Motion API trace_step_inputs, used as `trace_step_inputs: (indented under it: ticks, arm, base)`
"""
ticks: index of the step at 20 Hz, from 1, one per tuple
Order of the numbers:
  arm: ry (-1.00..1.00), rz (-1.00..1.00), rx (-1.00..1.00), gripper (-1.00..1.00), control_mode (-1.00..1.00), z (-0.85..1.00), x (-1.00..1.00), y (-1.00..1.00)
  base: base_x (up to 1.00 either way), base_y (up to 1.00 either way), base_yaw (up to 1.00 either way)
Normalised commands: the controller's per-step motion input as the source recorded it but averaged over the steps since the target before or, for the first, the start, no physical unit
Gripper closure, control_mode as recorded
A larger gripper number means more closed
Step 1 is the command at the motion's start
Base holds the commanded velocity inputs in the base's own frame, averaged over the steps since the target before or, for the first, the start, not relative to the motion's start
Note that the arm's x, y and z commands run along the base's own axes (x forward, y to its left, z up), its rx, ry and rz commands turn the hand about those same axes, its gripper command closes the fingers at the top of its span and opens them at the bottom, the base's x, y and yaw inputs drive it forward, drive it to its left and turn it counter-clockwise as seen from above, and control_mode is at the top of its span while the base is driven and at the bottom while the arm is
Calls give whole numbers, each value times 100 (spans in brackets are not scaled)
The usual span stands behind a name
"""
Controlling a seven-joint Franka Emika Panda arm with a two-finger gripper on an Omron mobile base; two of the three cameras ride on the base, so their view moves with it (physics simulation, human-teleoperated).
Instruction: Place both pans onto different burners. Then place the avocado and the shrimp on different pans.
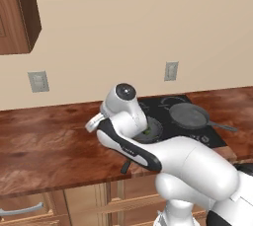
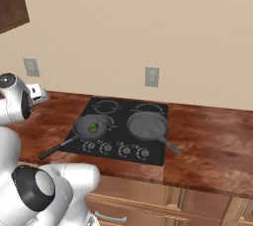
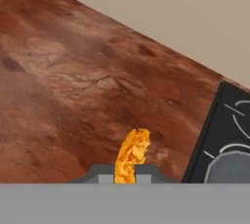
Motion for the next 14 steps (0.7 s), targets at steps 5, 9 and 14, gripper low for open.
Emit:
trace_step_inputs:
  ticks: [5,9,14]
  arm:
    - [0,-1,-3,100,-100,9,0,-48]
    - [0,-1,0,100,-100,3,0,-54]
    - [0,-1,0,100,-100,0,4,-55]
  base:
    - [0,0,0]
    - [0,0,0]
    - [0,0,0]
